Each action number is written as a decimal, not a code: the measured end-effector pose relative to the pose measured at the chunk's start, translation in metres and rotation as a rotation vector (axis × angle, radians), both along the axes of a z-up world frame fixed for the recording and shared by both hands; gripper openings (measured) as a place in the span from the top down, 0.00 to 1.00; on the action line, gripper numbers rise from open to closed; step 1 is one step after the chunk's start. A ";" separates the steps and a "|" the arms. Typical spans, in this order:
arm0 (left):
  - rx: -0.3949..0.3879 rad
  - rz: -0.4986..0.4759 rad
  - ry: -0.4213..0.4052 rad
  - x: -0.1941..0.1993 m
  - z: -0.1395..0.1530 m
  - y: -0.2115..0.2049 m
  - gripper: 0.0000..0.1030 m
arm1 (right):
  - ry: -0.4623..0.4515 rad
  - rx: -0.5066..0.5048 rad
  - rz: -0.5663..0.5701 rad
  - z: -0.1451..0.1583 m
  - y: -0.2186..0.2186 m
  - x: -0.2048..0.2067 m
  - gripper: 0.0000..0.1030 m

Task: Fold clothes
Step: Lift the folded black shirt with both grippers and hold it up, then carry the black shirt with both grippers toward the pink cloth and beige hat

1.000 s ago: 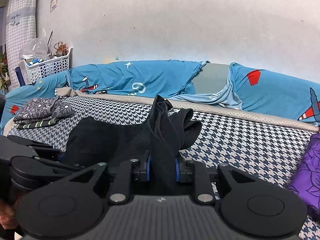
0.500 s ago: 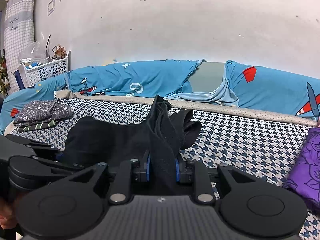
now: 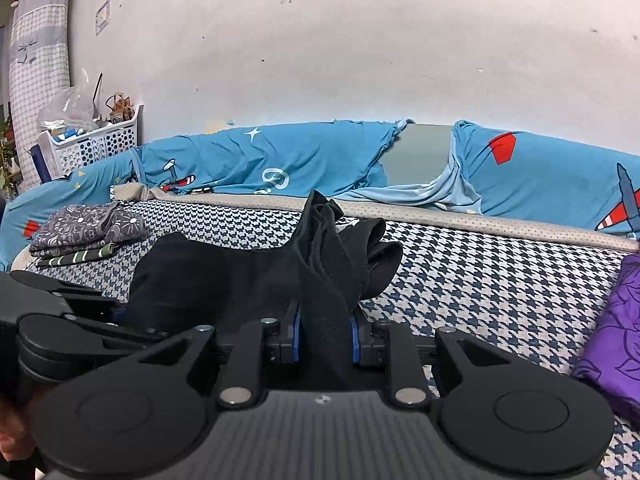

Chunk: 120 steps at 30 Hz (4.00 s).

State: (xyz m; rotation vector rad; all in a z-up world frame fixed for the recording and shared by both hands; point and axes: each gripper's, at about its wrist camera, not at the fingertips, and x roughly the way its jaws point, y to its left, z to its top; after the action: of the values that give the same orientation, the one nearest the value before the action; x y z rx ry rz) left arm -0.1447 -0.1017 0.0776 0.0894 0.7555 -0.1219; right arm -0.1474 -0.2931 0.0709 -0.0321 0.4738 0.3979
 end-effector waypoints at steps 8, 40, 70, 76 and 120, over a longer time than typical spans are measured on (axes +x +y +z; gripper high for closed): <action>0.004 -0.007 -0.001 0.002 0.000 -0.003 0.67 | 0.003 0.003 -0.009 0.000 -0.002 0.000 0.78; 0.014 -0.059 -0.002 0.011 -0.006 -0.025 0.67 | 0.017 0.029 -0.076 0.001 -0.021 -0.009 0.78; 0.028 -0.126 -0.005 0.023 -0.009 -0.062 0.67 | 0.029 0.059 -0.173 0.005 -0.051 -0.012 0.78; 0.024 -0.140 -0.013 0.028 -0.008 -0.071 0.66 | 0.032 0.071 -0.199 0.006 -0.061 -0.011 0.78; 0.069 -0.439 -0.193 0.097 0.045 -0.265 0.66 | -0.135 0.232 -0.721 0.025 -0.203 -0.021 0.78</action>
State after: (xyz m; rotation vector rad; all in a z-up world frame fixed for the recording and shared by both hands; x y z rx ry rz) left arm -0.0473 -0.3663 0.1223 0.3286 0.5374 -0.4978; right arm -0.1686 -0.4964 0.0959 0.3276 0.2766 -0.2586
